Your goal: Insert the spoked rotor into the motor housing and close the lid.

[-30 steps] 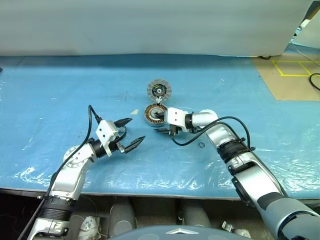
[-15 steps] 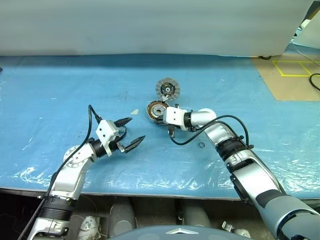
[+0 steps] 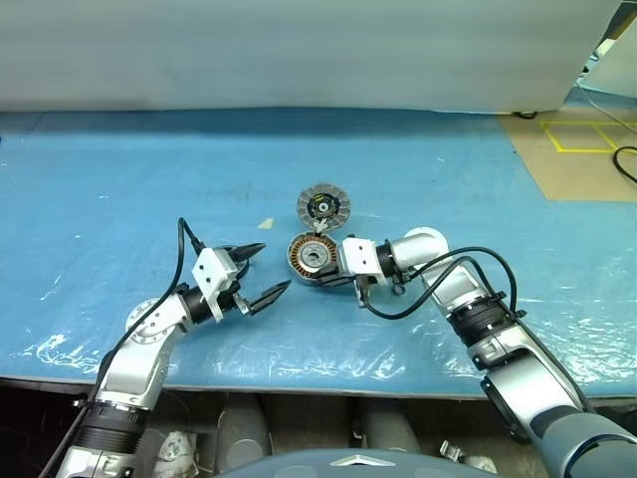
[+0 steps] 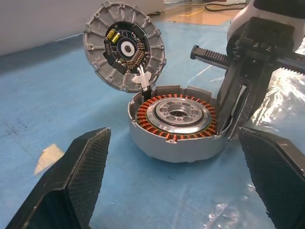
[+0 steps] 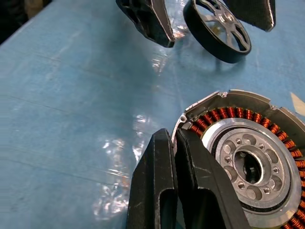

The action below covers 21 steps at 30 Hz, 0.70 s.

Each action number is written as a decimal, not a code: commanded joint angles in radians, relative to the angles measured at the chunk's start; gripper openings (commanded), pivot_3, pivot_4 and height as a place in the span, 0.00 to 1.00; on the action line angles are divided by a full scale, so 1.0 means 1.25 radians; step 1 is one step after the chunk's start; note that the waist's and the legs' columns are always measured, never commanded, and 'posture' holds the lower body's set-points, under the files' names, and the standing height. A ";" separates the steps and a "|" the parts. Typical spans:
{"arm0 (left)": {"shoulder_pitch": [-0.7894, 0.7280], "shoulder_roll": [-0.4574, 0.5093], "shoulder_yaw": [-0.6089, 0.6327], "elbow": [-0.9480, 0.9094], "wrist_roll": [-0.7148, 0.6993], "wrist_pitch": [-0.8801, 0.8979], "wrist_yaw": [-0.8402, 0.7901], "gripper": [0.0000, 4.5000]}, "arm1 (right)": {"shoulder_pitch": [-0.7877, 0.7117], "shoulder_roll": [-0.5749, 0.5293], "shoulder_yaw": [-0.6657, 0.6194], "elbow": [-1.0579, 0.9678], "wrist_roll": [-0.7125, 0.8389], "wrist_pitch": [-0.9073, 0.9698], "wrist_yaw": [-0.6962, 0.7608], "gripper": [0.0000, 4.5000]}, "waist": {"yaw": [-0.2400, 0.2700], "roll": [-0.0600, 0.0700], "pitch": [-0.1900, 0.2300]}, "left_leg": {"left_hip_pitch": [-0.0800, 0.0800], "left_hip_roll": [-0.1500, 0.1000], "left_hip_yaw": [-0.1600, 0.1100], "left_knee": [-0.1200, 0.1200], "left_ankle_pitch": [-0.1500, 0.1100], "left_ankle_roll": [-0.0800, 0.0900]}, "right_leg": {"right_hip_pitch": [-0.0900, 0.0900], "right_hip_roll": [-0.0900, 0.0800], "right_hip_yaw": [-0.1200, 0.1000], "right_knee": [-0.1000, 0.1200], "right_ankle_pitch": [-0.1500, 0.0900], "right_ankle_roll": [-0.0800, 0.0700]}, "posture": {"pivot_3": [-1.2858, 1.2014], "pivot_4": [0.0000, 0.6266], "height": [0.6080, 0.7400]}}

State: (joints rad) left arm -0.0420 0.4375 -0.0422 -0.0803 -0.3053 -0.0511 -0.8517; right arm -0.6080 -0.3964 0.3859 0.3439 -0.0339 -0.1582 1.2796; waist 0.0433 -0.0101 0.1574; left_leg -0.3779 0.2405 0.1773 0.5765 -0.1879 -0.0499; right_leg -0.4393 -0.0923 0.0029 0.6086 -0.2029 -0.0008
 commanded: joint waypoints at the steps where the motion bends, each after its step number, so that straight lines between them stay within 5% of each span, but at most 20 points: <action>1: 0.015 0.018 -0.001 -0.053 -0.006 0.007 -0.012 1.00 | 0.025 0.000 0.018 -0.054 0.023 0.035 0.020 0.01 | 0.000 0.000 0.000 | 0.000 0.000 0.000 0.000 0.000 0.000 | 0.000 0.000 0.000 0.000 0.000 0.000 | 0.52 0.24 1.00; 8: 0.055 0.024 -0.006 -0.086 -0.007 0.016 -0.012 1.00 | 0.036 0.001 0.012 -0.072 0.037 0.062 0.022 0.01 | 0.000 0.000 0.000 | 0.001 0.000 0.000 0.000 0.000 0.000 | 0.001 0.000 0.000 0.000 0.000 0.000 | 0.52 0.24 1.00; 16: 0.079 0.015 -0.018 -0.108 -0.005 0.026 -0.002 1.00 | 0.039 0.003 -0.025 -0.092 0.087 0.025 0.010 0.62 | 0.000 0.000 0.000 | 0.001 0.000 0.000 -0.001 0.000 0.000 | 0.001 0.000 0.000 0.000 0.000 0.000 | 0.52 0.24 1.00; 21: 0.043 0.007 -0.034 -0.080 -0.006 0.025 -0.014 1.00 | 0.066 -0.028 -0.066 -0.163 0.147 0.078 0.009 0.62 | 0.002 0.000 0.000 | 0.001 0.000 0.000 -0.001 0.000 0.000 | 0.001 0.000 0.001 0.000 0.000 0.000 | 0.52 0.24 1.00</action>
State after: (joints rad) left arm 0.0265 0.4494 -0.0795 -0.1715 -0.3072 -0.0121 -0.8644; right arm -0.5320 -0.4212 0.3456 0.2010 0.1007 -0.0810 1.2918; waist 0.0454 -0.0101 0.1574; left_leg -0.3762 0.2401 0.1776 0.5759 -0.1881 -0.0503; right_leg -0.4379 -0.0924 0.0035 0.6083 -0.2029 -0.0009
